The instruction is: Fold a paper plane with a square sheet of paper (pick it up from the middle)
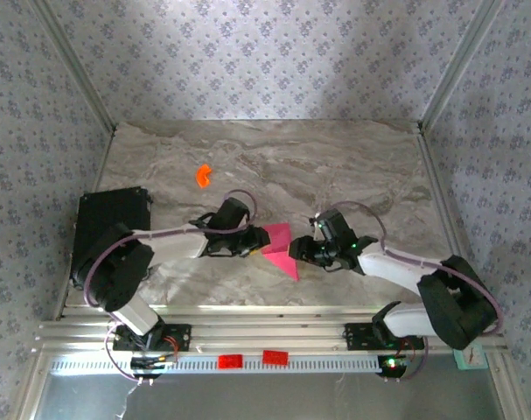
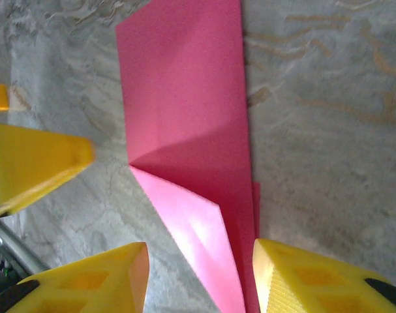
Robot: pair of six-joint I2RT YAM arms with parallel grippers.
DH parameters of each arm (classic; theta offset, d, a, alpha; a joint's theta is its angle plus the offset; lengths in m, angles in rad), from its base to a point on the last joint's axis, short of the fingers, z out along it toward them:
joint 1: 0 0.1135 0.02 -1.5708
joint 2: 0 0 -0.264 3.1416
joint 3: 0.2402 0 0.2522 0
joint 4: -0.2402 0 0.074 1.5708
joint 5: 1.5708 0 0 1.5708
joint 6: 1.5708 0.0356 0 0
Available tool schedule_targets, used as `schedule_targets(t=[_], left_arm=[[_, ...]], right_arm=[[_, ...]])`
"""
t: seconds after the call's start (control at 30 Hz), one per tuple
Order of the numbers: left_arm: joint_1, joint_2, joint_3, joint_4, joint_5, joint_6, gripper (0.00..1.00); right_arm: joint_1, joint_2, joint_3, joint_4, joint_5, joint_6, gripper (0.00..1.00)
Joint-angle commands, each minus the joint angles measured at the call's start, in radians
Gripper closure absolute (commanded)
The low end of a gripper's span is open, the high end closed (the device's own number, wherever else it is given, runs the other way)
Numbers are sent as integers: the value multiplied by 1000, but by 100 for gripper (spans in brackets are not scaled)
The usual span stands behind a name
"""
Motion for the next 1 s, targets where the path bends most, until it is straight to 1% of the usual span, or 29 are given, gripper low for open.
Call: schedule_targets(t=[0.0,0.07,0.2,0.43,0.5,0.63,0.7,0.87,0.97], left_arm=[[57,-33,-32,-24,28,47,53],[90,-27,-35,-20,73,63,52],[128,-8,-34,-11,139,81,51],[140,45,-13,18,217,84,50],[141,56,-9,27,224,80,50],[139,76,9,29,248,80,50],[140,77,9,32,248,77,49],[140,98,37,11,258,91,39],[140,116,53,35,286,81,36]], right_arm=[[-22,68,32,11,-38,-11,52],[-29,103,41,30,-64,-15,54],[-30,143,48,98,-134,-22,62],[-34,125,45,39,-119,-58,73],[-37,111,35,40,-128,-65,80],[-47,91,10,88,-167,-67,89],[-58,81,-6,108,-175,-63,91],[-98,47,-64,212,-211,-24,93],[-122,36,-89,246,-228,-15,93]])
